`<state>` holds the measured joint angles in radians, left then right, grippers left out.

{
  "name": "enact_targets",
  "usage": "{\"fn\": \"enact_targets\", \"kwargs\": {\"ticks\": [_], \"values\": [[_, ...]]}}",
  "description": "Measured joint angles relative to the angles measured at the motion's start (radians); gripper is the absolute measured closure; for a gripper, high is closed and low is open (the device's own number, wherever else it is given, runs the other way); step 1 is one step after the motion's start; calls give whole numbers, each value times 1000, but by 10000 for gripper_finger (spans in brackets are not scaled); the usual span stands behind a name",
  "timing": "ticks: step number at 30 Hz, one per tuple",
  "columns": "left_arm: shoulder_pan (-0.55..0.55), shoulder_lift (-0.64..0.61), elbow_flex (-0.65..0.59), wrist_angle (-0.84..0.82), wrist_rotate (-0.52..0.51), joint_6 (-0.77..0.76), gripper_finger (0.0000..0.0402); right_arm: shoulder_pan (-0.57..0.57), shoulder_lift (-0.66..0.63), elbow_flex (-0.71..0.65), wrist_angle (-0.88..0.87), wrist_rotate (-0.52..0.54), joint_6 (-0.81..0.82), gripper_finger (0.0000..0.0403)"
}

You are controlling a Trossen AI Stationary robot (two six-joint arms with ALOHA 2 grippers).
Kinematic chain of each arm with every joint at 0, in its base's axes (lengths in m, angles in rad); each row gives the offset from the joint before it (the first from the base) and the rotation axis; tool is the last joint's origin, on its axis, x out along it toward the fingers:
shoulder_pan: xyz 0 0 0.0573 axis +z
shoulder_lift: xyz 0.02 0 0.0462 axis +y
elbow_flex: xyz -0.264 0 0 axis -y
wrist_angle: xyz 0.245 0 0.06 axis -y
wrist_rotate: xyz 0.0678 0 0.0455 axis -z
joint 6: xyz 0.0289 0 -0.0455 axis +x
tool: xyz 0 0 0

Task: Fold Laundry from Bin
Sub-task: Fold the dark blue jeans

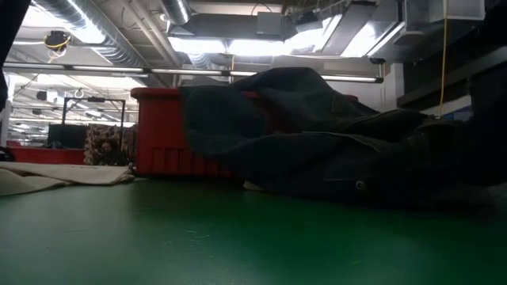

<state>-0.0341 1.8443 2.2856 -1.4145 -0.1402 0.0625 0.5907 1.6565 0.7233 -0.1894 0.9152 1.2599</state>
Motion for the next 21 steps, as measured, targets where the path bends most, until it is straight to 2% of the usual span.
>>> {"fn": "enact_targets", "kwargs": {"ticks": [2, 7, 14, 21], "values": [[0, -18, 0, -17, 0, -4, 249, 11, -30, 10, -14, -1, -31, 376], [0, -85, 0, -36, -29, -44, 249, 12, -179, 60, -142, -19, -45, 340], [0, -150, 0, -119, -110, -125, 249, 15, -426, 121, -265, -18, -227, 375], [-15, -174, -7, -157, -111, -131, 249, 18, -652, 156, -267, 10, -387, 364]]}}
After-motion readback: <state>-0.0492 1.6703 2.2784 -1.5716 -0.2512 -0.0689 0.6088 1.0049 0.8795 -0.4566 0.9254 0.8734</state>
